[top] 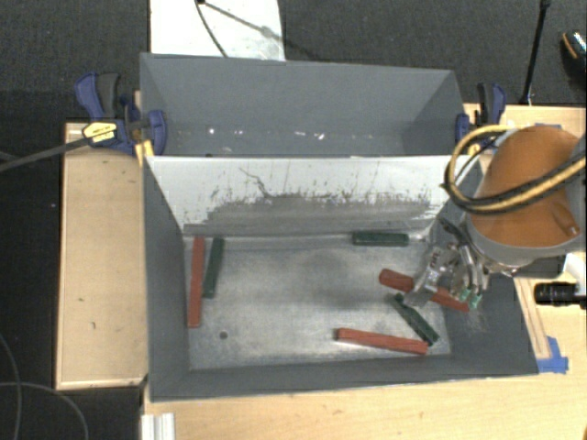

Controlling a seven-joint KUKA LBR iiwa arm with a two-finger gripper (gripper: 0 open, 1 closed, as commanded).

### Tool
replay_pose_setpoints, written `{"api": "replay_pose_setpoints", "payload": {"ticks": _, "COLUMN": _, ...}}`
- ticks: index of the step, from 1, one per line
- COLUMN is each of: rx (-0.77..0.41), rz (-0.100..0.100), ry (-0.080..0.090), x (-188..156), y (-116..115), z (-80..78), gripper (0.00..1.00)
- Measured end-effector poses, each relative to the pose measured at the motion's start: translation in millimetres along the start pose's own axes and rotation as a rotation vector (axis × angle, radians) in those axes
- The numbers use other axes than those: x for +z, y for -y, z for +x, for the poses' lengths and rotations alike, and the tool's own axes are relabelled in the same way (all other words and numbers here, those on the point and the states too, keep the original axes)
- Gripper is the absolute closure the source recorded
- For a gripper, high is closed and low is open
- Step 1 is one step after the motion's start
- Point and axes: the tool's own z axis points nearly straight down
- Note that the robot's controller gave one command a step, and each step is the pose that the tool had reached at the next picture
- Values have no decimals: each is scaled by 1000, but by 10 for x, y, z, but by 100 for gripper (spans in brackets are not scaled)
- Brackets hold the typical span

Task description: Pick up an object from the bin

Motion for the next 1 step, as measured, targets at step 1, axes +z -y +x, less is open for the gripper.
{"api": "replay_pose_setpoints", "payload": {"ticks": 1, "rx": -23, "rz": -2, "ry": 6, "x": -884, "y": -260, "z": -303, "gripper": 100}}
